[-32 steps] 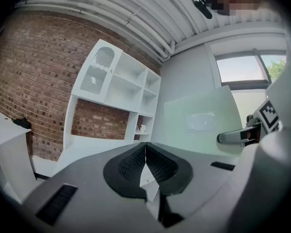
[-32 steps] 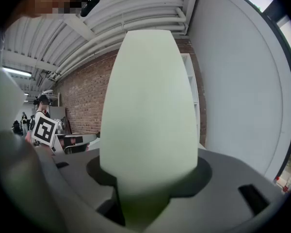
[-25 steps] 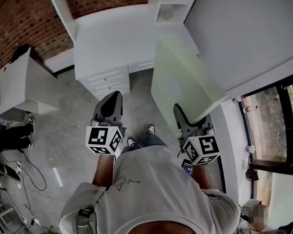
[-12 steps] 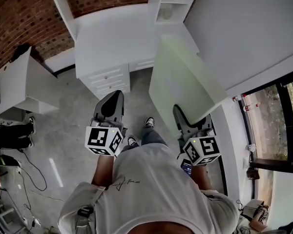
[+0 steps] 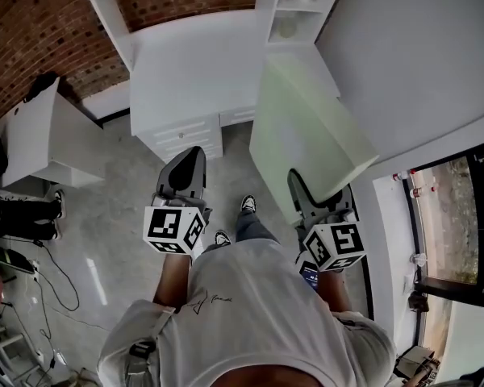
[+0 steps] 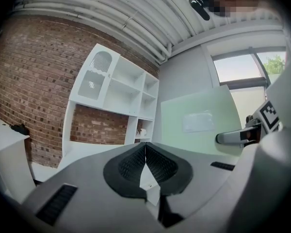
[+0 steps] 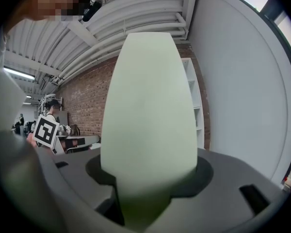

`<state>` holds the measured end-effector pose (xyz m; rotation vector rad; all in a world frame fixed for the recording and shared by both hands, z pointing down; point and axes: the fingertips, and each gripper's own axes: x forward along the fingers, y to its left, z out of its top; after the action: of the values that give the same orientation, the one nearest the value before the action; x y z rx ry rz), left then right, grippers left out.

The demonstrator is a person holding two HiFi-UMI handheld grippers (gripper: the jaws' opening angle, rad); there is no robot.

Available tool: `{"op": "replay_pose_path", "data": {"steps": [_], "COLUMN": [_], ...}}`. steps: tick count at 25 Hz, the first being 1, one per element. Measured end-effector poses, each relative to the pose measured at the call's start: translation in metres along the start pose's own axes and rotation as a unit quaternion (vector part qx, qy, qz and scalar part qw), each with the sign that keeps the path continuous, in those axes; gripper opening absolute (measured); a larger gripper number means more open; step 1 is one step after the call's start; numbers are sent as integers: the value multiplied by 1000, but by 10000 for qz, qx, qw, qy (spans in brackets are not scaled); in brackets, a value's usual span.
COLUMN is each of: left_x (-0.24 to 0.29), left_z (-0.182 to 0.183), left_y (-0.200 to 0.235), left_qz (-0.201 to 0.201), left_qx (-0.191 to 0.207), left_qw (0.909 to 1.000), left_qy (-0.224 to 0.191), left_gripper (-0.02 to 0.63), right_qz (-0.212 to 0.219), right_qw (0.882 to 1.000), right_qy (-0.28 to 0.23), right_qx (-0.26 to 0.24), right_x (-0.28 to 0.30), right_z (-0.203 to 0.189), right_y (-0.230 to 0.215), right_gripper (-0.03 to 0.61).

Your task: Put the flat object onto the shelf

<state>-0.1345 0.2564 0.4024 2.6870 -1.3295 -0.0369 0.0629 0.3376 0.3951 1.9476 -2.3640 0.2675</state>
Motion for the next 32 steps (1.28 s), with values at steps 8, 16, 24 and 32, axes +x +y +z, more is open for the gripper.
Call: {"op": "replay_pose_path", "data": {"steps": [8, 16, 24, 32], "left_x": [54, 112, 151, 178], "left_z": [10, 18, 11, 11], "left_y": [8, 16, 25, 28], "left_qz": [111, 222, 543, 657], "left_qx": [0, -2, 29, 32], "left_qw": [9999, 9996, 9985, 9978], "left_qy": [-82, -145, -18, 62], "left_gripper": [14, 14, 14, 14], "right_qz": [140, 371, 682, 821], "right_qw": [9999, 9993, 9977, 9966], "right_qy": [-6, -31, -60, 45], "right_qx": [-1, -69, -32, -29], "right_x": [51, 103, 135, 155], "right_z": [15, 31, 30, 27], "right_y": [-35, -70, -108, -126], "right_gripper": [276, 276, 276, 275]}}
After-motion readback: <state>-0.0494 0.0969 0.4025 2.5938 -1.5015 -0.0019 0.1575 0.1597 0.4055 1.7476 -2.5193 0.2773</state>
